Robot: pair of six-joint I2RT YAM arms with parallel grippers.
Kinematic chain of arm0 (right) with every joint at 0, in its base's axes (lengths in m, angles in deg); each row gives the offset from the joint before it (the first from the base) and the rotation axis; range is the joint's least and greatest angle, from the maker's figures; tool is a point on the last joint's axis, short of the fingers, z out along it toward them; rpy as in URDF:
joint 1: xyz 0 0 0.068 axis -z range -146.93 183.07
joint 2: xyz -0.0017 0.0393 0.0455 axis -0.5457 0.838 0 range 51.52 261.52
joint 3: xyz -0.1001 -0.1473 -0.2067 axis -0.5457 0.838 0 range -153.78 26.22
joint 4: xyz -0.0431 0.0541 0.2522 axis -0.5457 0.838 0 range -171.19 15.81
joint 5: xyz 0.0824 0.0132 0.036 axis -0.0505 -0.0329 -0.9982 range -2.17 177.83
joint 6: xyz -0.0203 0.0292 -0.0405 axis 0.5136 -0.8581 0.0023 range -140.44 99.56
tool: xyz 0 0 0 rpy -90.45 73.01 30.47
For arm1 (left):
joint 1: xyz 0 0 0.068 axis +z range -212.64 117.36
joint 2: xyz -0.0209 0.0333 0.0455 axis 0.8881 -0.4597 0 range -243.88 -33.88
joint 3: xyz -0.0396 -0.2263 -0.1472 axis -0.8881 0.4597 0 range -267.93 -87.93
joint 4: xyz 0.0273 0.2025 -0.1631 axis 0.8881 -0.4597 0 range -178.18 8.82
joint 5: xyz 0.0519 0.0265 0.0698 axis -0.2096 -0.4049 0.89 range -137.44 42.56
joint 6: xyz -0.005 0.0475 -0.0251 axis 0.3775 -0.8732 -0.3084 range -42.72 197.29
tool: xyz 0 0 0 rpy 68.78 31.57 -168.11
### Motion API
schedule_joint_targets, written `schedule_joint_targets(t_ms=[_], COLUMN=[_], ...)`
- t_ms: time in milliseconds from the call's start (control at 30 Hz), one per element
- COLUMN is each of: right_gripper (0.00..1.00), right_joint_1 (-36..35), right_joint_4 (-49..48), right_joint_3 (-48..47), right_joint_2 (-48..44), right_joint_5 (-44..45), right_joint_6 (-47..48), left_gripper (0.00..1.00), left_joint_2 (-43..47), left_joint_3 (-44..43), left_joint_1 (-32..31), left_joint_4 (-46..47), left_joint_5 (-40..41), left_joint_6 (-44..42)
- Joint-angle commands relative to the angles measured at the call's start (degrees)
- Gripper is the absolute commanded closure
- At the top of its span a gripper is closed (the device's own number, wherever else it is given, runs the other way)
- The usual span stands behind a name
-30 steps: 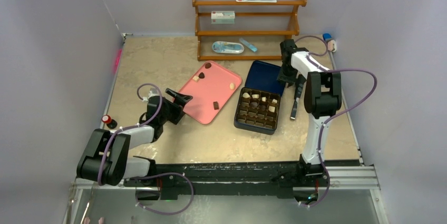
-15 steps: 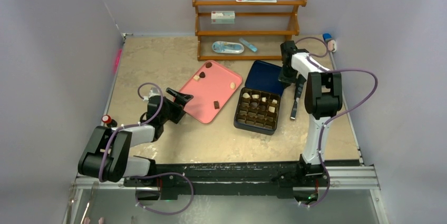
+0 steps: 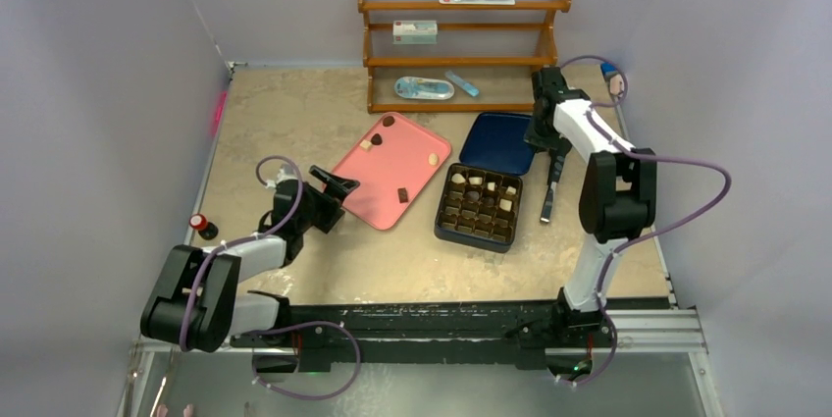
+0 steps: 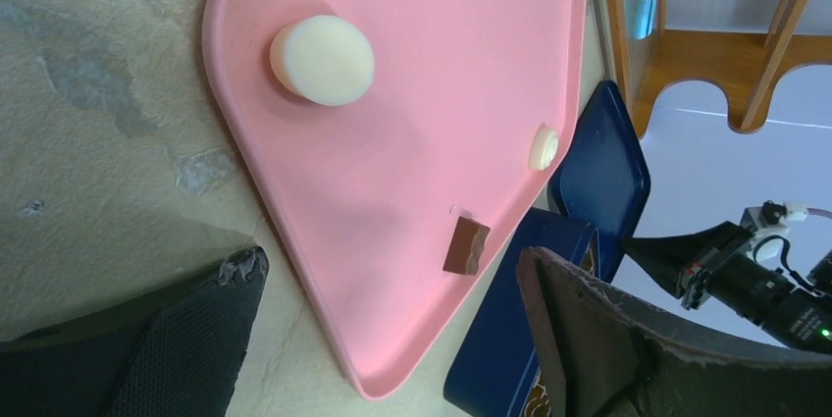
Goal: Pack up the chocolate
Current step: Move the plate to the center of the board.
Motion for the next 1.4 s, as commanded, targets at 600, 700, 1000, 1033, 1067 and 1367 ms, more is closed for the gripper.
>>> schedule_joint_targets(t_ms=[600,700,1000,1033,1067,1367], right_gripper=[1.00,1.00,1.00,1.00,1.00,1.00], right_joint_1=[-2.3,-2.8,-5.3,-5.7,-6.0,-8.7], right_joint_4=[-3.9,-4.4,-4.3,-4.2,-4.1,-4.0], right_joint_3=[0.6,0.2,-0.8,-0.7,-0.6,4.0], right_joint_2=[-10.9,-12.5,-15.9,-16.3,-16.8,-22.7], right_joint_5=[1.8,1.9,2.1,2.2,2.1,0.0], right_joint_6=[2.5,2.9,3.6,3.6,3.8,3.9], left_gripper=[0.00,0.00,0.00,0.00,0.00,0.00], left_joint_2=[-1.0,-1.6,-2.4,-2.6,-2.8,-6.2], left_joint_3=[-3.4,-4.6,-8.1,-8.6,-9.0,-13.5], left_joint_1=[-3.4,-3.9,-5.2,-5.3,-5.4,-6.0], left_joint_4=[-4.4,-4.6,-5.9,-5.9,-5.8,-2.0], left_joint_5=[-0.3,-0.1,0.6,0.8,0.9,-1.5], left_joint_6=[-4.5,-4.8,-5.9,-6.1,-6.2,-7.1])
